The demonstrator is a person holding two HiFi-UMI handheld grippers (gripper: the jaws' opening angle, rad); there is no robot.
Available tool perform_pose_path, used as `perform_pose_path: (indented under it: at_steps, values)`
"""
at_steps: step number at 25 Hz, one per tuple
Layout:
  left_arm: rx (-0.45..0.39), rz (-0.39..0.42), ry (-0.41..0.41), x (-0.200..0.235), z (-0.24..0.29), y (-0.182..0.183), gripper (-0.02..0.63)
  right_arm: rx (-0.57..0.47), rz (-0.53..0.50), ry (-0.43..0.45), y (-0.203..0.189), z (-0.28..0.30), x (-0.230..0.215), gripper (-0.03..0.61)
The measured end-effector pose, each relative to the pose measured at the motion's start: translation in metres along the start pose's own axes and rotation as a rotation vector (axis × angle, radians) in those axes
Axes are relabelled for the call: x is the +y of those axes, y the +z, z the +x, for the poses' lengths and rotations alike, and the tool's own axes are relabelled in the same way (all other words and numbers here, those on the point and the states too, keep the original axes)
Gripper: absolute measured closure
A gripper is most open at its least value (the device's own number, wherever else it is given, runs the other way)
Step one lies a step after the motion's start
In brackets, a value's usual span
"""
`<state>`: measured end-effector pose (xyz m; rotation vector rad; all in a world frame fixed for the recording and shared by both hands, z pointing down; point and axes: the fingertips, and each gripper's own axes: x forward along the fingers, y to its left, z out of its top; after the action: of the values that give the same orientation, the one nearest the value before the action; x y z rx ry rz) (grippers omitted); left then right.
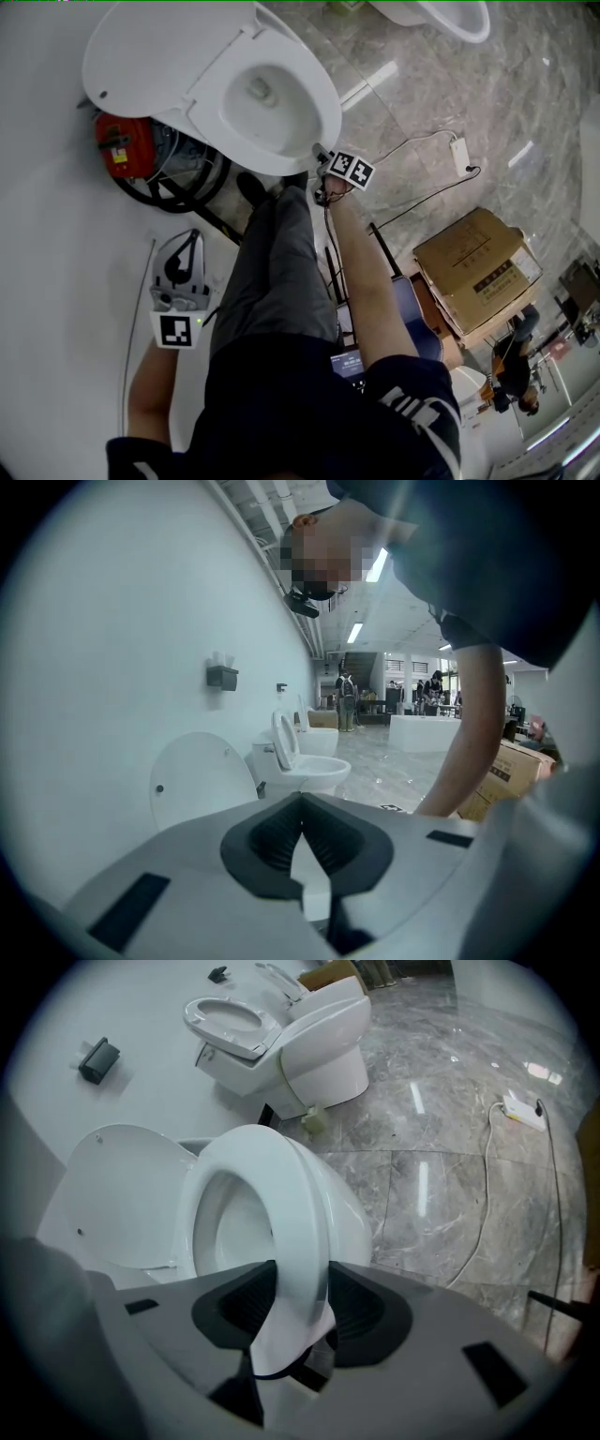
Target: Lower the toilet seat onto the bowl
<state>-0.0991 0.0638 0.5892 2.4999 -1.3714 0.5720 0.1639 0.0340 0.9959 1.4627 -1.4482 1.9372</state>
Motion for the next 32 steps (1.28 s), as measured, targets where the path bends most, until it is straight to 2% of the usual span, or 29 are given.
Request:
perform_pose_path:
  at_steps: [11,19,23,29,32]
  values:
    - [0.005,-0.001,0.001,0.002,-0.001,-0.003,0.589,0.002,-0.089,-0.064,0.002,0.002,-0.001,0.376]
    - [0.018,-0.002,0.008,0.006,-0.005,-0.009,0.589,0.014,-0.09,-0.073,0.003,-0.001,-0.003,0.393]
    - [0.026,-0.01,0.005,0.006,-0.007,-0.012,0.589,0.019,-0.137,-0.09,0.003,-0.004,-0.007,0.366]
    - [0.023,-0.01,0.005,0.006,-0.009,-0.013,0.589,0.011,-0.146,-0.087,0.004,-0.007,-0.01,0.374]
    - [0.021,-0.002,0.001,0.006,-0.01,-0.014,0.589,-0.009,-0.164,-0.095,0.007,-0.012,-0.013,0.419]
